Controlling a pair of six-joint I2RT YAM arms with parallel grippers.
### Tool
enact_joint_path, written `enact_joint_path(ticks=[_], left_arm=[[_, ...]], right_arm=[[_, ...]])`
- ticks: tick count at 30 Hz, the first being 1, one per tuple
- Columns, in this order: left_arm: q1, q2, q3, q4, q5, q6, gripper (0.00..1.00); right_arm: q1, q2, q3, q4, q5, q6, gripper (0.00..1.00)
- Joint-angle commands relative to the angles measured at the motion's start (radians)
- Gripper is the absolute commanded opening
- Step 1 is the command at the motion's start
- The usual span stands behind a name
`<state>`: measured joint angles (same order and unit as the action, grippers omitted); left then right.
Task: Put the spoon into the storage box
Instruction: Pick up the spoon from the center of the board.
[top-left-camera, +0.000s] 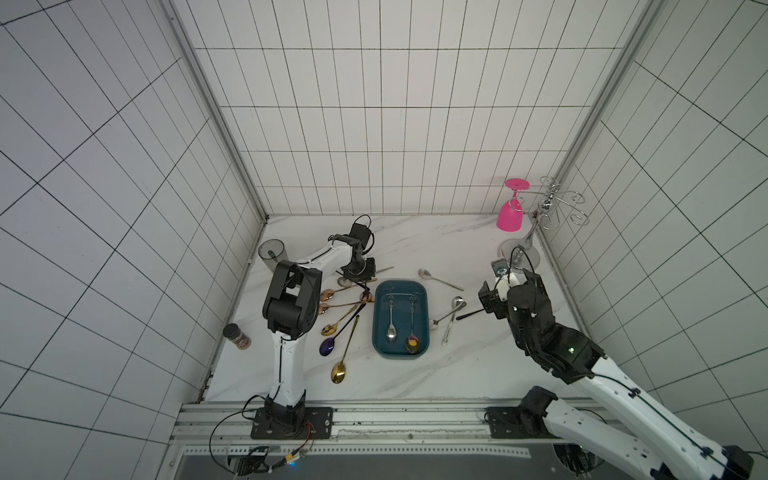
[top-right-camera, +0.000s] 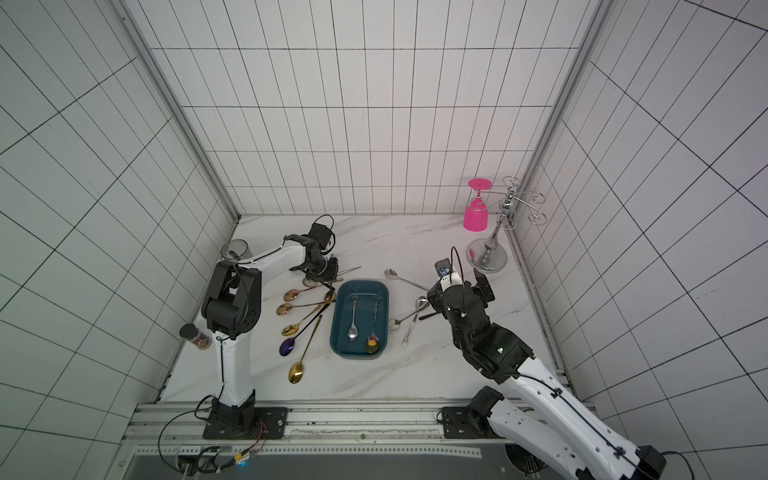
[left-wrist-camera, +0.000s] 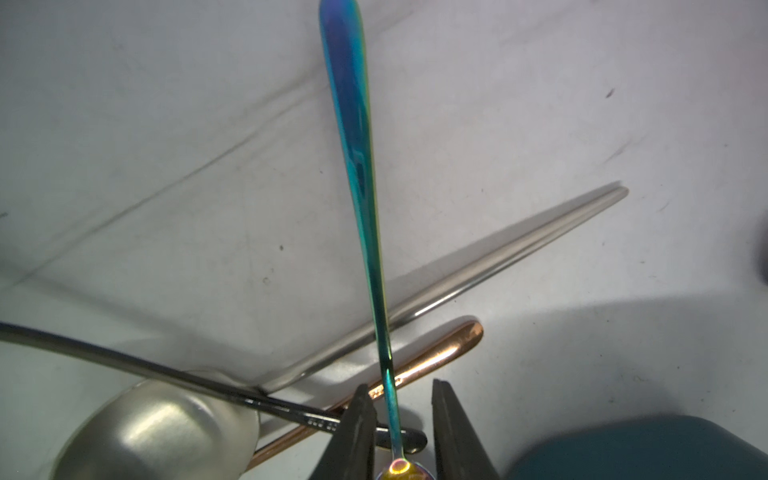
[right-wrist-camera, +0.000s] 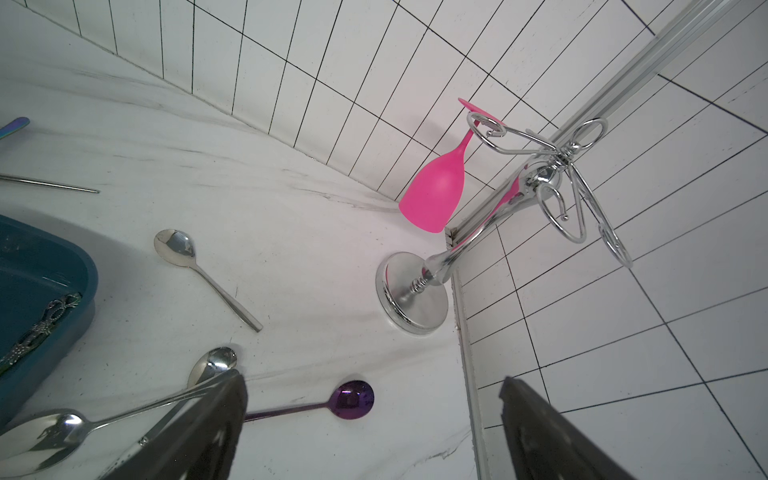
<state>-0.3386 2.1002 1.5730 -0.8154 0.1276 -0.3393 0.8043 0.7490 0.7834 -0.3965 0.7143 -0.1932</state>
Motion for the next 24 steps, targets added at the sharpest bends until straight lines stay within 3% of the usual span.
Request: enact_joint_path(ticks=[1,11,24], left_arm=[[0.006,0.033,0.032,-0.009,-0.002,0.005,0.25],[0.019,0.060,0.048,-0.017,0.007,0.005,0.21],[0.022,0.039,0.042,-0.018,0.015,0.001,0.02]], right_arm=[[-0.004,-0.004,-0.016,-0.011,-0.004,0.012,0.99],[-0.004,-0.001,-0.015,-0.014,-0.004,0.012,0.99],[-0.004,0.003,-0.013,-0.015,-0.005,0.014,0.99]])
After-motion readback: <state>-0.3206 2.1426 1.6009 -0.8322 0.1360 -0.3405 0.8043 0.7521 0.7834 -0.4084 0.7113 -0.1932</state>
